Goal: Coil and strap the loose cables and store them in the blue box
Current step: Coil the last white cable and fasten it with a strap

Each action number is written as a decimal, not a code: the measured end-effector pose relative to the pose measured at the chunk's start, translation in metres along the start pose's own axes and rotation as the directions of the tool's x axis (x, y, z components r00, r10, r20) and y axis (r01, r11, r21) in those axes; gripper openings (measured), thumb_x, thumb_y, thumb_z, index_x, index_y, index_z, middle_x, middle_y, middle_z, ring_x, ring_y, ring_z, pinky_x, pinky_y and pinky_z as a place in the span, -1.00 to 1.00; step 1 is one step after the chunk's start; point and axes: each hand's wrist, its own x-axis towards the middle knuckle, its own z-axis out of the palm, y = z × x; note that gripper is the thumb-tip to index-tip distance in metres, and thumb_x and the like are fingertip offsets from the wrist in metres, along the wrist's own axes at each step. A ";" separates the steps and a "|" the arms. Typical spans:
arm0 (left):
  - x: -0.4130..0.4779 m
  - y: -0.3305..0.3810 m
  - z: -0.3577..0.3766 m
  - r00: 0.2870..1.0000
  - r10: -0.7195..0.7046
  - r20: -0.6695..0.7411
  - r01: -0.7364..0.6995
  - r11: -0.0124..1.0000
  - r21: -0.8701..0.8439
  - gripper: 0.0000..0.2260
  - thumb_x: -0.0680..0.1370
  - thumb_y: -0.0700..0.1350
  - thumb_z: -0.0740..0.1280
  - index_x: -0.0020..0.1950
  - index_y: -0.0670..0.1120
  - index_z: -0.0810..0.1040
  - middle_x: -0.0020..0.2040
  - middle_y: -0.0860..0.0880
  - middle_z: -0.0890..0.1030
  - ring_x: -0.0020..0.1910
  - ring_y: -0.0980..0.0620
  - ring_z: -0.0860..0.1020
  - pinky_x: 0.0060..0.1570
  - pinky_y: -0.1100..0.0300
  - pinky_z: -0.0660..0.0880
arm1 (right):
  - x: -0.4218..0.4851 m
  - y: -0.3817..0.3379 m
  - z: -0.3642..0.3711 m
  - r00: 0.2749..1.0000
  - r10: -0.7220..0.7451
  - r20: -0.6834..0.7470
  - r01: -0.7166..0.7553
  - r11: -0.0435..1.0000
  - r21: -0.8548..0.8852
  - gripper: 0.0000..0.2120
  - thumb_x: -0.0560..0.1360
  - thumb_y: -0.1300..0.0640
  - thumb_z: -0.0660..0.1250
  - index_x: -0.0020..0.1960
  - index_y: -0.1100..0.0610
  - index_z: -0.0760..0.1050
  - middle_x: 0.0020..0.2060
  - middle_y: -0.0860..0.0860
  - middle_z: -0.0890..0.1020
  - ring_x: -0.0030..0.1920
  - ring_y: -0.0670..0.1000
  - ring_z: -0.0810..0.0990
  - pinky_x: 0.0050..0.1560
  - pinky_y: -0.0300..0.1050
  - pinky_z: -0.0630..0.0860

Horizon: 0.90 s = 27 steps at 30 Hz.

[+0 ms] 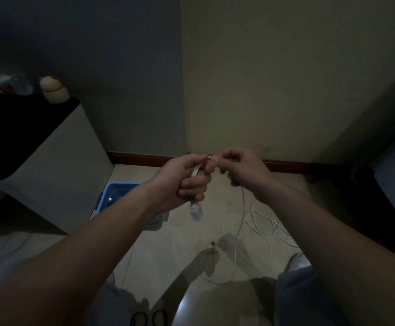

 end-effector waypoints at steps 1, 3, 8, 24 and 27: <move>-0.001 0.001 0.000 0.999 0.028 -0.022 -0.029 0.999 -0.028 -0.66 0.65 -0.01 0.07 -0.26 -0.05 0.46 -0.62 0.09 0.19 -0.68 0.14 0.14 -0.47 0.23 0.40 | -0.001 0.001 0.001 0.998 0.052 0.045 -0.053 0.999 0.005 -0.84 0.55 0.04 0.42 -0.13 0.10 0.55 -0.38 -0.05 0.58 -0.44 -0.07 0.43 -0.42 -0.20 0.42; -0.002 0.003 0.000 0.993 0.086 -0.079 -0.093 0.991 -0.096 -0.68 0.65 -0.03 0.06 -0.25 -0.05 0.43 -0.61 0.08 0.21 -0.67 0.14 0.16 -0.43 0.24 0.43 | -0.001 0.002 0.005 0.984 0.130 0.119 -0.134 0.991 0.021 -0.84 0.59 0.04 0.36 -0.11 0.08 0.50 -0.37 -0.01 0.60 -0.45 -0.02 0.47 -0.35 -0.12 0.49; -0.003 0.013 -0.004 0.939 0.237 -0.250 -0.310 0.896 -0.317 -0.65 0.67 -0.05 0.08 -0.20 -0.11 0.53 -0.37 -0.02 0.57 -0.33 0.00 0.62 -0.17 0.17 0.62 | -0.007 0.008 0.014 0.929 0.239 0.283 -0.203 0.967 -0.152 -0.88 0.65 0.06 0.23 -0.07 0.02 0.44 -0.34 0.02 0.60 -0.45 -0.01 0.52 -0.37 -0.13 0.50; 0.002 0.012 -0.027 0.779 0.390 -0.491 -0.213 0.901 0.378 -0.64 0.74 -0.04 0.01 0.22 -0.21 0.52 0.14 -0.15 0.68 0.06 0.00 0.68 0.06 0.19 0.59 | -0.016 -0.008 0.018 0.933 -0.091 0.348 0.106 0.994 -0.024 -0.86 0.57 0.21 0.37 0.03 0.13 0.71 -0.40 -0.08 0.57 -0.31 -0.06 0.50 -0.33 -0.18 0.43; 0.003 0.005 -0.012 0.850 0.289 -0.441 -0.074 0.894 0.442 -0.56 0.74 -0.03 -0.01 0.15 -0.29 0.56 -0.09 -0.16 0.69 -0.22 0.06 0.69 -0.27 0.27 0.58 | -0.015 -0.007 0.018 0.933 -0.129 0.336 0.119 0.992 0.049 -0.85 0.56 0.25 0.38 -0.01 0.09 0.71 -0.39 -0.03 0.56 -0.32 0.07 0.44 -0.38 -0.13 0.40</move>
